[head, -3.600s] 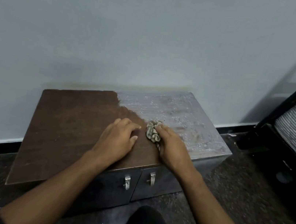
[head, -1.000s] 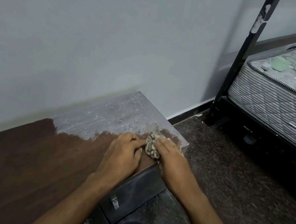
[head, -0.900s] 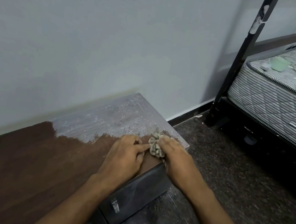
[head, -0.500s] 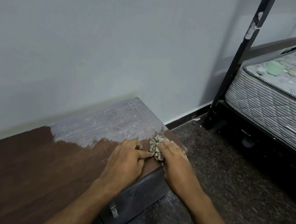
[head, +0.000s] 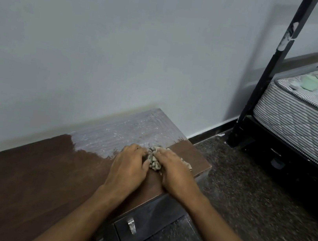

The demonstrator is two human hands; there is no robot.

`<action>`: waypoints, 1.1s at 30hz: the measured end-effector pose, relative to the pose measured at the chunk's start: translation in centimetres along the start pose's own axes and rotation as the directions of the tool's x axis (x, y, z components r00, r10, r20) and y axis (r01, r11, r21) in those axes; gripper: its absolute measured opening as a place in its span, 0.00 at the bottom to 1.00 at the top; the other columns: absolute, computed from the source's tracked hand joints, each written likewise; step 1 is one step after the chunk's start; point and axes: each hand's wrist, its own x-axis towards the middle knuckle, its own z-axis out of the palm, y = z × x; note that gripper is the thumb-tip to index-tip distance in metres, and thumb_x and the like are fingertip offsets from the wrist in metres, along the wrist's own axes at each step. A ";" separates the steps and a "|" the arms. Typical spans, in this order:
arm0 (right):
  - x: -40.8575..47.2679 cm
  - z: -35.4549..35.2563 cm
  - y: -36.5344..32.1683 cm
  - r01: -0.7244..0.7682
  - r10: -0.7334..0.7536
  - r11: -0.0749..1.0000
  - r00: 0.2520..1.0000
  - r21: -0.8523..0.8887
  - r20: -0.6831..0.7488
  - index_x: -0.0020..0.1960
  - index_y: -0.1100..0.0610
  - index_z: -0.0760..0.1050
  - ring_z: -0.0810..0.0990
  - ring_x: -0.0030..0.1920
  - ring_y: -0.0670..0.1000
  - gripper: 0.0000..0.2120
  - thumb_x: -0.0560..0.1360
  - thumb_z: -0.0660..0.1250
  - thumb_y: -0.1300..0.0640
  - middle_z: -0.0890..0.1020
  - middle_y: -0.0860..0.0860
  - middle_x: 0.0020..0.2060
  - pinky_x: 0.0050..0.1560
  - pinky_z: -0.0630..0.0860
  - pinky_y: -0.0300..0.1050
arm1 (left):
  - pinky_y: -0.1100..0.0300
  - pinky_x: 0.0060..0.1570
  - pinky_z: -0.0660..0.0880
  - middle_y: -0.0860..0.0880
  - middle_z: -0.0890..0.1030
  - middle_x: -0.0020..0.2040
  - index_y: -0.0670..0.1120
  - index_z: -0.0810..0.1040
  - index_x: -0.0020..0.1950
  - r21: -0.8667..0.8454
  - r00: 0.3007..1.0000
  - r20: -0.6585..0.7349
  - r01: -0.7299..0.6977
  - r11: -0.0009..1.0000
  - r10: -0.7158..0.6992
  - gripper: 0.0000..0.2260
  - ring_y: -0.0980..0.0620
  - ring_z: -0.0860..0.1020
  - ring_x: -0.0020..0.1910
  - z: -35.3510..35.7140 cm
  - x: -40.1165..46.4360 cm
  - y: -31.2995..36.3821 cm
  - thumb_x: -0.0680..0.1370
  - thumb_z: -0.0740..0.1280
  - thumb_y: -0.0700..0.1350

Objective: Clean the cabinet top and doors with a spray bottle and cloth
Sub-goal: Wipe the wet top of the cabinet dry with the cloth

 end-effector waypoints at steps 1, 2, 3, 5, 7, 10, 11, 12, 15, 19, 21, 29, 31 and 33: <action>1.0 -0.2 0.9 -0.004 0.004 1.000 1.000 -0.021 -0.001 0.69 0.55 0.74 0.71 0.70 0.54 0.21 0.77 0.65 0.59 0.75 0.54 0.69 0.73 0.65 0.49 | 0.54 0.57 0.72 0.52 0.77 0.53 0.51 0.78 0.58 -0.004 1.000 -0.002 0.010 1.000 -0.010 0.12 0.51 0.74 0.55 -0.1 0.1 -0.1 0.76 0.67 0.52; 2.1 -0.5 1.8 -0.028 0.027 0.999 1.000 -0.031 -0.016 0.68 0.56 0.74 0.72 0.70 0.55 0.21 0.76 0.65 0.62 0.76 0.55 0.69 0.72 0.67 0.50 | 0.54 0.57 0.72 0.52 0.77 0.54 0.50 0.78 0.59 -0.006 1.000 0.001 0.011 1.000 -0.011 0.14 0.51 0.73 0.56 -0.1 0.1 -0.2 0.76 0.68 0.54; 3.3 -0.9 2.6 -0.070 0.068 0.997 0.997 -0.037 -0.039 0.68 0.56 0.75 0.72 0.69 0.57 0.21 0.75 0.65 0.64 0.76 0.55 0.68 0.71 0.68 0.52 | 0.54 0.57 0.72 0.52 0.77 0.55 0.50 0.77 0.60 -0.009 1.000 0.008 0.012 1.000 -0.012 0.16 0.51 0.73 0.57 -0.2 0.1 -0.3 0.75 0.69 0.55; 5.0 -1.5 2.9 -0.150 0.145 0.987 0.986 -0.059 -0.077 0.69 0.57 0.74 0.71 0.70 0.57 0.23 0.75 0.63 0.66 0.75 0.56 0.70 0.72 0.66 0.52 | 0.55 0.57 0.72 0.53 0.77 0.56 0.51 0.77 0.61 -0.011 1.000 0.022 0.021 1.000 -0.020 0.18 0.52 0.73 0.58 -0.2 0.1 -0.4 0.74 0.70 0.56; 5.2 -1.1 1.6 -0.158 0.155 0.986 0.986 -0.052 -0.065 0.69 0.57 0.74 0.70 0.71 0.57 0.23 0.75 0.62 0.67 0.74 0.57 0.70 0.74 0.64 0.50 | 0.55 0.57 0.73 0.53 0.77 0.55 0.51 0.78 0.61 -0.003 0.999 0.021 0.036 0.999 -0.036 0.19 0.51 0.73 0.57 -0.3 0.1 -0.6 0.73 0.71 0.56; 2.3 0.2 -0.6 -0.004 0.004 1.000 1.000 0.025 0.006 0.66 0.56 0.76 0.70 0.71 0.56 0.19 0.76 0.62 0.62 0.76 0.56 0.69 0.75 0.61 0.49 | 0.56 0.54 0.72 0.53 0.76 0.51 0.52 0.79 0.57 -0.014 0.999 0.002 0.042 0.999 -0.042 0.15 0.51 0.73 0.54 -0.3 0.0 -0.9 0.72 0.72 0.54; 1.3 0.4 -0.7 0.035 -0.037 0.999 0.999 0.039 0.028 0.67 0.56 0.76 0.70 0.71 0.55 0.19 0.77 0.63 0.60 0.76 0.55 0.69 0.76 0.61 0.47 | 0.56 0.52 0.72 0.54 0.75 0.49 0.52 0.79 0.55 -0.013 1.000 -0.001 0.031 0.999 -0.031 0.14 0.51 0.73 0.53 -0.3 0.0 -0.9 0.72 0.72 0.54; 0.7 0.3 -0.3 0.059 -0.060 0.998 0.997 0.037 0.037 0.68 0.55 0.75 0.70 0.72 0.54 0.19 0.78 0.63 0.61 0.75 0.54 0.70 0.76 0.59 0.44 | 0.57 0.51 0.72 0.55 0.75 0.48 0.53 0.80 0.55 -0.008 1.000 -0.002 0.018 1.000 -0.018 0.14 0.52 0.73 0.52 -0.3 -0.1 -0.9 0.72 0.72 0.55; 2.7 -0.2 1.7 -0.023 0.023 1.000 0.999 0.009 -0.025 0.70 0.55 0.73 0.69 0.72 0.54 0.22 0.77 0.64 0.63 0.73 0.54 0.71 0.74 0.59 0.42 | 0.57 0.52 0.72 0.54 0.77 0.51 0.51 0.80 0.59 0.014 1.000 -0.011 0.016 1.000 -0.015 0.18 0.52 0.73 0.52 -0.4 -0.3 -1.1 0.71 0.73 0.55; 6.1 1.0 0.1 -0.103 0.103 0.995 0.993 0.007 -0.055 0.68 0.57 0.74 0.71 0.70 0.57 0.20 0.77 0.61 0.64 0.75 0.57 0.69 0.73 0.64 0.50 | 0.56 0.57 0.71 0.50 0.79 0.55 0.46 0.79 0.62 0.021 0.993 -0.081 0.082 0.996 -0.080 0.17 0.49 0.74 0.57 -0.9 -0.5 -1.9 0.74 0.71 0.48; 5.7 2.5 -2.4 -0.018 0.020 0.997 1.000 0.076 -0.021 0.64 0.57 0.76 0.73 0.66 0.55 0.16 0.78 0.60 0.60 0.78 0.56 0.65 0.71 0.66 0.50 | 0.57 0.56 0.70 0.48 0.79 0.52 0.46 0.80 0.58 0.013 0.988 -0.120 0.103 0.995 -0.101 0.12 0.47 0.74 0.55 -1.1 -0.6 -2.2 0.75 0.69 0.44; 5.0 0.1 2.1 0.003 -0.003 0.998 1.000 0.060 0.001 0.65 0.51 0.75 0.73 0.68 0.51 0.23 0.73 0.66 0.66 0.77 0.51 0.68 0.72 0.63 0.41 | 0.59 0.55 0.72 0.52 0.76 0.50 0.46 0.80 0.60 -0.040 0.994 -0.076 0.071 0.997 -0.074 0.14 0.52 0.74 0.52 -0.4 -1.2 -2.5 0.75 0.68 0.45; 6.8 -1.3 4.9 -0.102 0.104 0.994 0.993 0.031 -0.055 0.66 0.51 0.74 0.73 0.68 0.53 0.23 0.74 0.65 0.66 0.76 0.52 0.68 0.71 0.67 0.48 | 0.57 0.58 0.72 0.54 0.76 0.53 0.49 0.78 0.64 -0.029 0.998 -0.043 0.050 0.998 -0.052 0.16 0.54 0.73 0.55 -0.4 -1.3 -2.3 0.77 0.66 0.47; 7.6 -1.4 5.4 -0.149 0.148 0.989 0.987 -0.015 -0.062 0.70 0.55 0.73 0.71 0.70 0.57 0.24 0.74 0.65 0.65 0.74 0.55 0.71 0.73 0.66 0.52 | 0.58 0.60 0.71 0.55 0.76 0.56 0.50 0.76 0.66 -0.004 1.000 -0.016 0.012 1.000 -0.012 0.17 0.55 0.72 0.57 -0.3 -1.1 -1.9 0.78 0.65 0.50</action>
